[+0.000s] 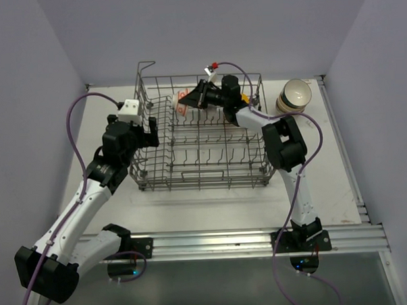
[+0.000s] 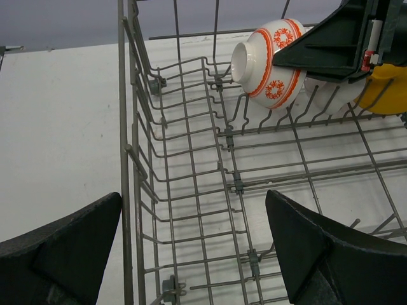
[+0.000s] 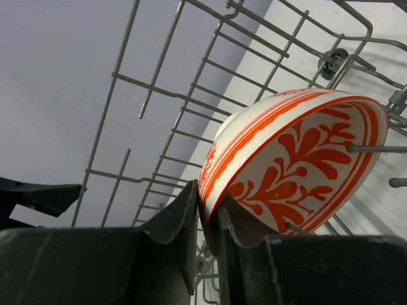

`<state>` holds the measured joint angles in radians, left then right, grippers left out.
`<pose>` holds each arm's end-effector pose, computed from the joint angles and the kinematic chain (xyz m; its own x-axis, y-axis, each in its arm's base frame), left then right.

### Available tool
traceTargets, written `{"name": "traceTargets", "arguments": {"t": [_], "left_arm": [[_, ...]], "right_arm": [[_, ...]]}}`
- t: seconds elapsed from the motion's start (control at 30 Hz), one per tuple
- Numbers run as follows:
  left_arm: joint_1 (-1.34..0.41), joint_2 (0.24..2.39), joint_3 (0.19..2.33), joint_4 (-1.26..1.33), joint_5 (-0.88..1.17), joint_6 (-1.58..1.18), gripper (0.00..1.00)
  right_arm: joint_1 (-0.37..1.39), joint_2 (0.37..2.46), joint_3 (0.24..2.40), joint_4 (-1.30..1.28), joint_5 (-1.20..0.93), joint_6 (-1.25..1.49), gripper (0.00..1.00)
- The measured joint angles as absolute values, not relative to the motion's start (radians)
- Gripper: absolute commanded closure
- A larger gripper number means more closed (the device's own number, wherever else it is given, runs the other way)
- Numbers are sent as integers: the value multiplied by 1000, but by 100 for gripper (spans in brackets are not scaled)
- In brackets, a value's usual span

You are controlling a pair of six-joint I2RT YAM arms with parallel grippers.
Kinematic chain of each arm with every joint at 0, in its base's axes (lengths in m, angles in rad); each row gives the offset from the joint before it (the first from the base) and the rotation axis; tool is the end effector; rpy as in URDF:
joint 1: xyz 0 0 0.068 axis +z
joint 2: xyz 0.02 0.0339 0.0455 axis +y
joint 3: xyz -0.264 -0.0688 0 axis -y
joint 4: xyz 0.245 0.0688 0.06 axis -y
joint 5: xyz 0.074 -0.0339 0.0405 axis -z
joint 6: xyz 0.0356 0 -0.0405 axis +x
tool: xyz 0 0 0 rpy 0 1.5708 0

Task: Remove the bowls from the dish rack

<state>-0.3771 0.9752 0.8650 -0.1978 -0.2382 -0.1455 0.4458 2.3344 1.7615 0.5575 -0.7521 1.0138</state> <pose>0.2127 -0.0752 0.3318 -0.3004 -0.0325 -0.9532 0.1063 0.9920 -0.0674 0.4776 0.2552 0.2203 -0.7978 0.3058 -0.5196 -0.4805 0.1982 0.8543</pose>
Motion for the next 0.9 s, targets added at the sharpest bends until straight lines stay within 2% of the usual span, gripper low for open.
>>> {"name": "traceTargets", "arguments": {"t": [0.3, 0.63, 0.9], "left_arm": [[-377, 980, 865, -199, -239, -146, 0], [-376, 986, 865, -199, -238, -145, 0], [-375, 986, 865, -199, -239, -146, 0]], "right_arm": [[446, 2287, 1763, 508, -775, 999, 100], [423, 2088, 1758, 354, -805, 916, 100], [377, 1809, 1737, -121, -600, 593, 100]]}}
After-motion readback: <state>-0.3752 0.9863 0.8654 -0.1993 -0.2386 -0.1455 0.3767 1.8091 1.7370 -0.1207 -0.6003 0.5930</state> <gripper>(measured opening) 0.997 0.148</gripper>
